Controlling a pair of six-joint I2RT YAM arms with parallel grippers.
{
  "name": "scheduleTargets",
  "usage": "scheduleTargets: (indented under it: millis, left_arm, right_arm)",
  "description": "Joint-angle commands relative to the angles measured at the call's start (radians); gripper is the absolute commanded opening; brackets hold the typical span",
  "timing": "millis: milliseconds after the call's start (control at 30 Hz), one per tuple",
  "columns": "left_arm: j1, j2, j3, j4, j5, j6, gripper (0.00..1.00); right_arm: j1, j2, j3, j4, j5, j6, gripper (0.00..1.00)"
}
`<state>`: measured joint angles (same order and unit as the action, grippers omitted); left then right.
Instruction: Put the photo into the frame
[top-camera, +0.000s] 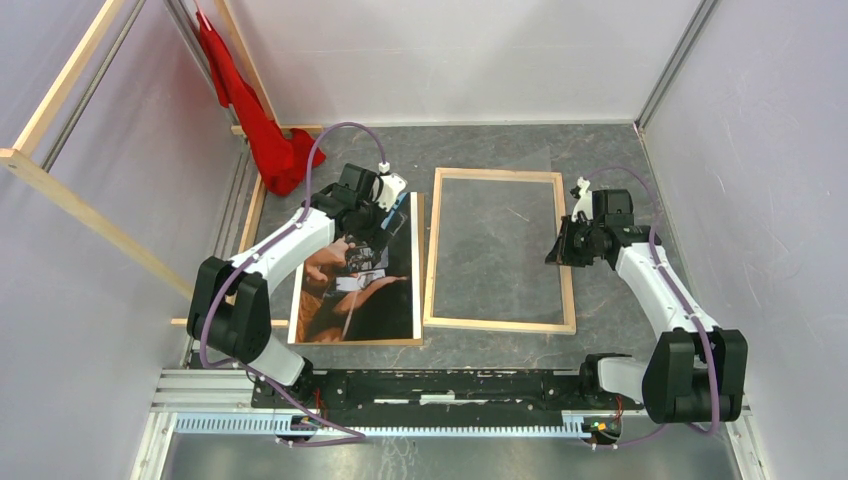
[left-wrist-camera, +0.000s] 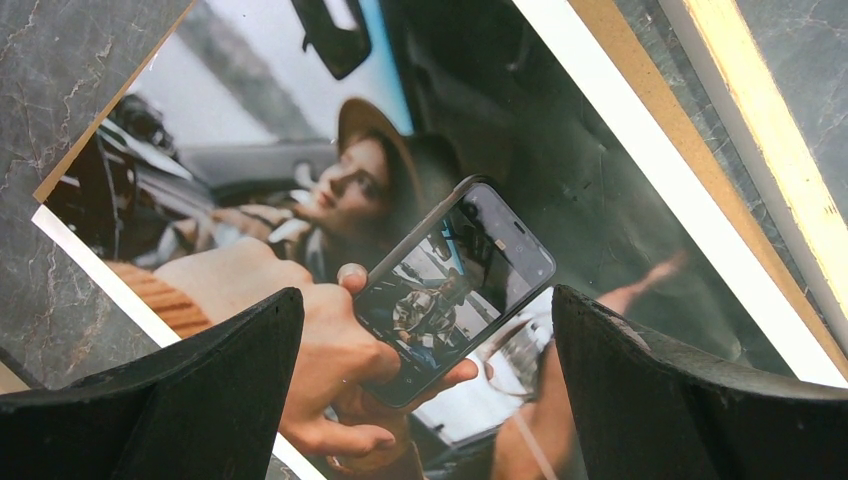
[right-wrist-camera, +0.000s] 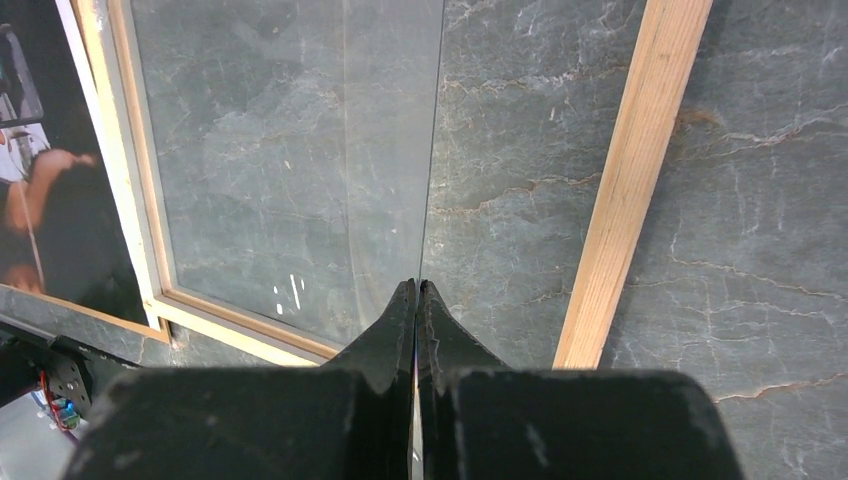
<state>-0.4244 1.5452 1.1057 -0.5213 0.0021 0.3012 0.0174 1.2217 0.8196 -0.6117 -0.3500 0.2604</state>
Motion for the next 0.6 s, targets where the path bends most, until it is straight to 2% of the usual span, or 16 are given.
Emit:
scheduleTargets:
  millis: [0,567]
  left_arm:
    - [-0.011,0.010,0.023,0.030,0.000,0.028,1.00]
    - [-0.019,0.013,0.025,0.037,0.001,0.032,1.00]
  right_arm:
    - [-0.007,-0.002,0.074,-0.011,0.001,-0.033,0.00]
    - [-0.010,-0.004,0.059,-0.012,-0.037,-0.036,0.00]
